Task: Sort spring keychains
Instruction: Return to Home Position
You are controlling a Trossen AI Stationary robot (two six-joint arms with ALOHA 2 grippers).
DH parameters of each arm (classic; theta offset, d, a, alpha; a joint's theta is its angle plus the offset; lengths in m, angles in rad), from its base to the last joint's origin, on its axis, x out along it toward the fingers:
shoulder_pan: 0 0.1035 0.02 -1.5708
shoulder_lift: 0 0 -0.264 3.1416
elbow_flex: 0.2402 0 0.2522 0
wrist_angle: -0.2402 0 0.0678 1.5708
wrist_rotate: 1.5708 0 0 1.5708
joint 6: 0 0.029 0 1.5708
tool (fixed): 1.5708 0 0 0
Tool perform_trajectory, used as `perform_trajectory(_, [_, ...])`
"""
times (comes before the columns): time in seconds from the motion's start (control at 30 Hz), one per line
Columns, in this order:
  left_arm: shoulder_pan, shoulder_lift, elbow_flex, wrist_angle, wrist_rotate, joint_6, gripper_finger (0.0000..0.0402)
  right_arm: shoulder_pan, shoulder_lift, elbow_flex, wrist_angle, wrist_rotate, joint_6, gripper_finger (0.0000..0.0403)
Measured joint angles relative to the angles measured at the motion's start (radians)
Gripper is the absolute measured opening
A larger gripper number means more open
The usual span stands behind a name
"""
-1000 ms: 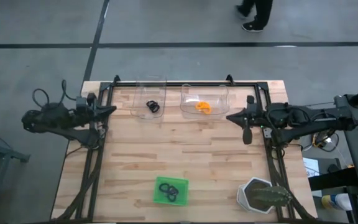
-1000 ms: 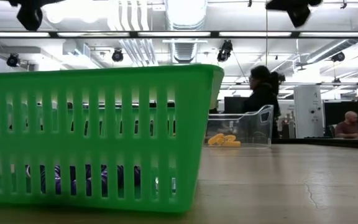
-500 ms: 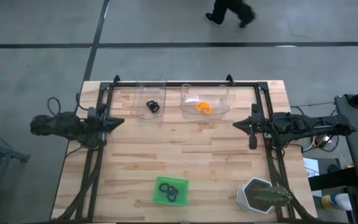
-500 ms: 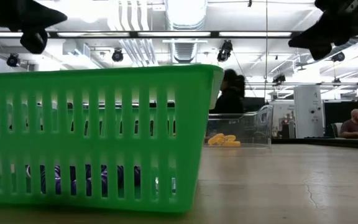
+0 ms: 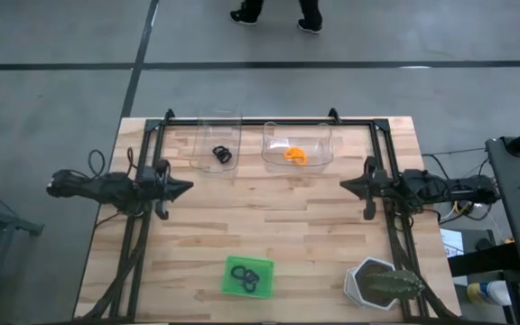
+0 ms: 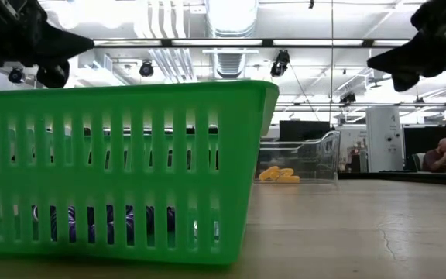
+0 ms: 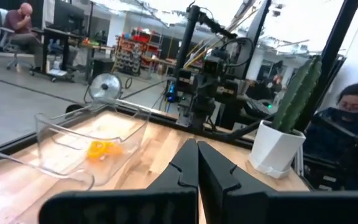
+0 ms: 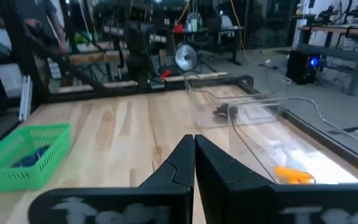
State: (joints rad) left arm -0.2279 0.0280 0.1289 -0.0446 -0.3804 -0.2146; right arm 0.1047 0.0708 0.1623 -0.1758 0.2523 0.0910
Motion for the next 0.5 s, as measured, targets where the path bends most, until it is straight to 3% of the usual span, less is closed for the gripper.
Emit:
perform_trajectory(0.2, [0.000, -0.001, -0.119, 0.235, 0.037, 0.030, 0.0000, 0.000, -0.071, -0.074, 0.050, 0.000, 0.012, 0.0008])
perform_trajectory(0.37, [0.000, 0.010, -0.118, 0.214, 0.054, 0.175, 0.0000, -0.001, -0.059, -0.140, 0.186, -0.004, -0.051, 0.0008])
perform_trajectory(0.5, [0.000, 0.016, -0.118, 0.199, 0.043, 0.180, 0.0000, 0.000, -0.054, -0.146, 0.204, -0.018, -0.153, 0.0008])
